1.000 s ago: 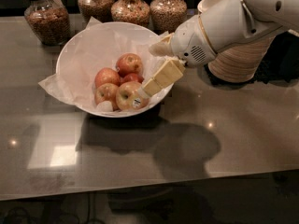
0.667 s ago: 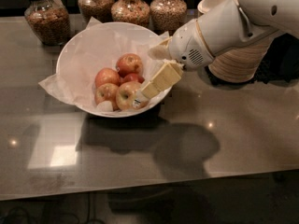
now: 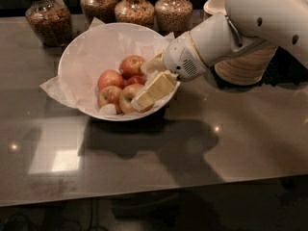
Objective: Pick apple from white bowl
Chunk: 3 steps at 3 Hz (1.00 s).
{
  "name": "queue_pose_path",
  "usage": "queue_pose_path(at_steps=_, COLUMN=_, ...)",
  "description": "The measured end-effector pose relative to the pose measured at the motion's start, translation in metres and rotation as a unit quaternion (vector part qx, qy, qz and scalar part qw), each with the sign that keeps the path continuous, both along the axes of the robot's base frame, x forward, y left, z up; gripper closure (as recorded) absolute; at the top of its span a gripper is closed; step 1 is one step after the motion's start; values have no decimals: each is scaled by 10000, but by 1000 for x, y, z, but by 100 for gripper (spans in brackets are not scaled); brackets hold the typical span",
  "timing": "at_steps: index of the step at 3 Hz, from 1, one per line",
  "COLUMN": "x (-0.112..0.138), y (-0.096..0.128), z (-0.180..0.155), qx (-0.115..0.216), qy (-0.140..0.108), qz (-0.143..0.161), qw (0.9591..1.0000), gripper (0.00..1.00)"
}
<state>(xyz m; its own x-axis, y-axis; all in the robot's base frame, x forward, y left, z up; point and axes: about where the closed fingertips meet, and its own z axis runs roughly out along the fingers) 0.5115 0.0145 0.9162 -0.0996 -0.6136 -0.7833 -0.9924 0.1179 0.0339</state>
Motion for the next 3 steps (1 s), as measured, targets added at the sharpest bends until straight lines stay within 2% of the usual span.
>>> queue_pose_path(at_steps=1, x=1, y=13, z=-11, qx=169, qy=278, qz=148, qw=9994, gripper=35)
queue_pose_path(at_steps=2, x=1, y=14, z=-11, qx=207, qy=391, qz=144, qw=9989, gripper=40)
queue_pose_path(at_steps=3, x=1, y=13, z=-10, qx=223, qy=462, qz=104, qw=9986, gripper=38)
